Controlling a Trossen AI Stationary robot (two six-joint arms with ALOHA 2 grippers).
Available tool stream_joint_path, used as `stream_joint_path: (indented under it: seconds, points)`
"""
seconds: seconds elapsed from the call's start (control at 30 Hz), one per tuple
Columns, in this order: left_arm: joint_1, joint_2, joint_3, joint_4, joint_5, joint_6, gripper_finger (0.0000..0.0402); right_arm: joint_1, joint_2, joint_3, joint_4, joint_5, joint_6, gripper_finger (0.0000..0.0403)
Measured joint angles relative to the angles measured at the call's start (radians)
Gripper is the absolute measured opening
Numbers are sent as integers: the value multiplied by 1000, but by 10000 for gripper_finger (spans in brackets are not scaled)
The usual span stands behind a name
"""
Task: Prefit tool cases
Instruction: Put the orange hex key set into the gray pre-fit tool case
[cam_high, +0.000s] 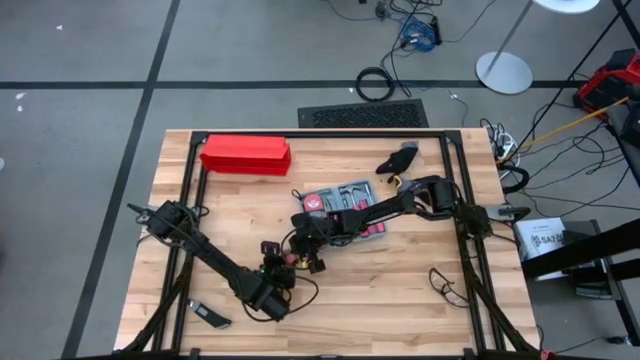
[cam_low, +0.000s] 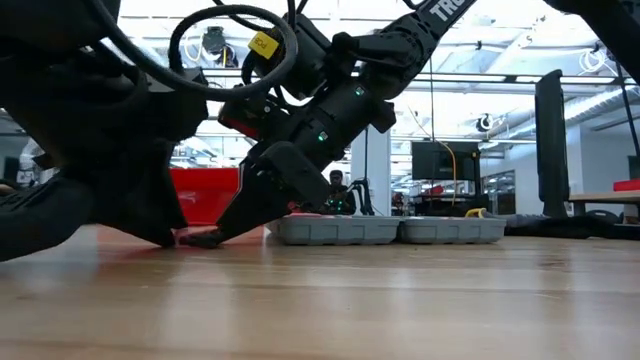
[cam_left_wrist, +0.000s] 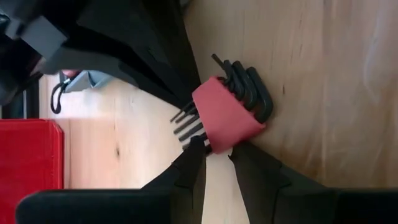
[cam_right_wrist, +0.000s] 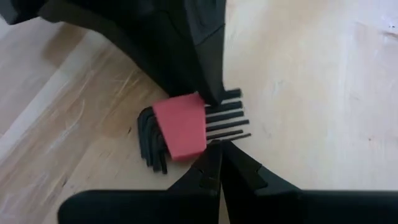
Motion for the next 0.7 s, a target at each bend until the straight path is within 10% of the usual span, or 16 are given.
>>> stream_joint_path:
  seconds: [0.7]
  points:
    - [-3, -41, 2, -11, -84, 59, 88, 3, 3, 0, 10, -16, 3, 0]
